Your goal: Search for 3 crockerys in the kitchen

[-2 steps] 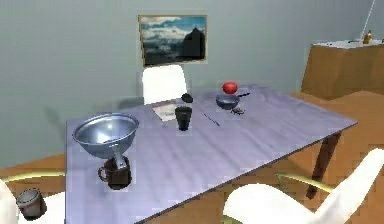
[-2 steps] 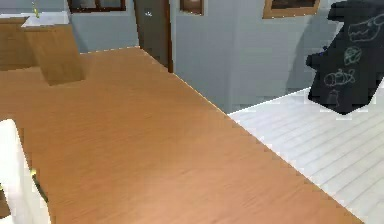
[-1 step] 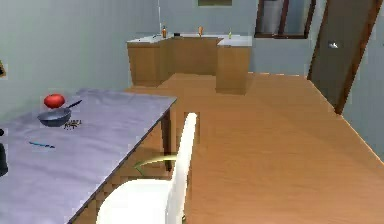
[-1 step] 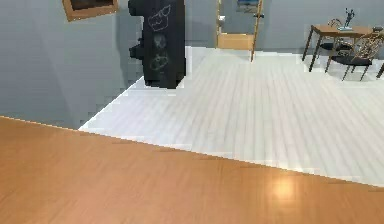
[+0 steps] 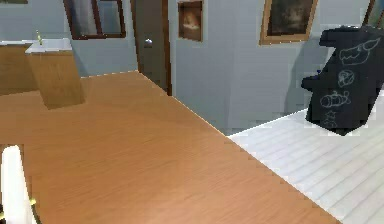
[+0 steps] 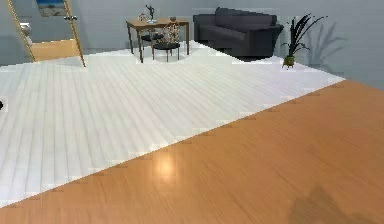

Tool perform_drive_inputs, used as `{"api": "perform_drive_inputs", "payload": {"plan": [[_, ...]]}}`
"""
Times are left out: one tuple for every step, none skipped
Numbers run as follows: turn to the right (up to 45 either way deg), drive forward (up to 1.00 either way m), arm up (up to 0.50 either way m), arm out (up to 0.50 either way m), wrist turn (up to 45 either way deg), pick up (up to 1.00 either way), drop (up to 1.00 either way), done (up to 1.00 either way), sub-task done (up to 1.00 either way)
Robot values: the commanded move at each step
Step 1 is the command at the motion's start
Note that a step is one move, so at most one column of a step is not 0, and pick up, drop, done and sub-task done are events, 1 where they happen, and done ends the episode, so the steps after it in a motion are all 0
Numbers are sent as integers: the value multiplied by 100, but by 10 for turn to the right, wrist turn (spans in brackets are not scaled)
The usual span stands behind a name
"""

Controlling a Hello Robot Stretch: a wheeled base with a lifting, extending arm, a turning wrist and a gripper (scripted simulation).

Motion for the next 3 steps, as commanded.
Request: {"api": "perform_drive_inputs", "payload": {"plan": [[210, 0, 0, 0, 0, 0, 0, 0, 0], [0, 60, 0, 0, 0, 0, 0, 0, 0], [-450, 0, 0, 0, 0, 0, 0, 0, 0]]}}
